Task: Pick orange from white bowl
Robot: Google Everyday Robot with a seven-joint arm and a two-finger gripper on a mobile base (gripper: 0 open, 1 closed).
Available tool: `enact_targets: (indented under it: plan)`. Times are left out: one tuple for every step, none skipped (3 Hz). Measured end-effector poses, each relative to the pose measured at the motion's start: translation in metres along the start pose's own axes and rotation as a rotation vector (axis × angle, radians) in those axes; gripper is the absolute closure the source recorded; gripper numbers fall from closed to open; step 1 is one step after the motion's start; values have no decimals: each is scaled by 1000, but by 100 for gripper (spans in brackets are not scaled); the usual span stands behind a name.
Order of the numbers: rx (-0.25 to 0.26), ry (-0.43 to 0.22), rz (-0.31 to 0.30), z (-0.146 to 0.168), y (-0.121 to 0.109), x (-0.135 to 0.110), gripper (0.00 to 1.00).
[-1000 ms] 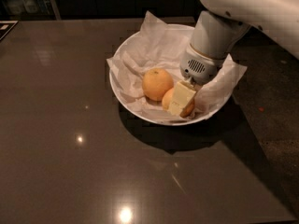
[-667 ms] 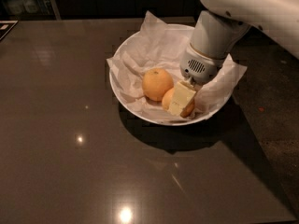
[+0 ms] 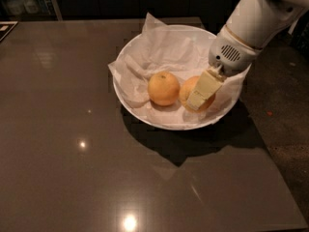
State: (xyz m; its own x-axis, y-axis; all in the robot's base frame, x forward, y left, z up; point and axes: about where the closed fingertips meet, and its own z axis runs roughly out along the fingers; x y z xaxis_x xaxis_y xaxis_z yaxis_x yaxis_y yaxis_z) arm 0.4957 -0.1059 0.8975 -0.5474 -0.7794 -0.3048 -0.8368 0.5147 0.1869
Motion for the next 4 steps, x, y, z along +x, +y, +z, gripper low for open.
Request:
enact_targets:
  plan:
    - [-12, -68, -4, -25, -3, -2, 100]
    - [-43, -131, -68, -48, 10, -4, 100]
    - [-71, -184, -146, -73, 27, -1, 100]
    - [-83, -216, -222, -91, 46, 2, 100]
